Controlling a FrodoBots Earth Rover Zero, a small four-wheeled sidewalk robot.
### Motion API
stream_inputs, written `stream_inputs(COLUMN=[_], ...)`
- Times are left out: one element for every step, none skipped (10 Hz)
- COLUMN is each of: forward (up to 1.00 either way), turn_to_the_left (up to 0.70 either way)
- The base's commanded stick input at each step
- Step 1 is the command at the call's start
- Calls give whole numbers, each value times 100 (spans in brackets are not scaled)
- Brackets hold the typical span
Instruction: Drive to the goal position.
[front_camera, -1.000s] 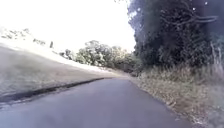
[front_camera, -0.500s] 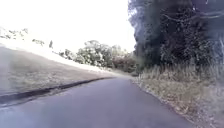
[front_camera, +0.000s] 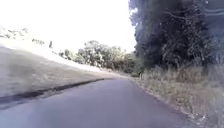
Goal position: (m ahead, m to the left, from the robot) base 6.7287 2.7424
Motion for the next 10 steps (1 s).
stream_inputs(forward=[70, 70, 70, 70, 70, 70, 70, 70, 70, 70], turn_to_the_left=[0, 0, 0, 0, 0, 0, 0, 0, 0, 0])
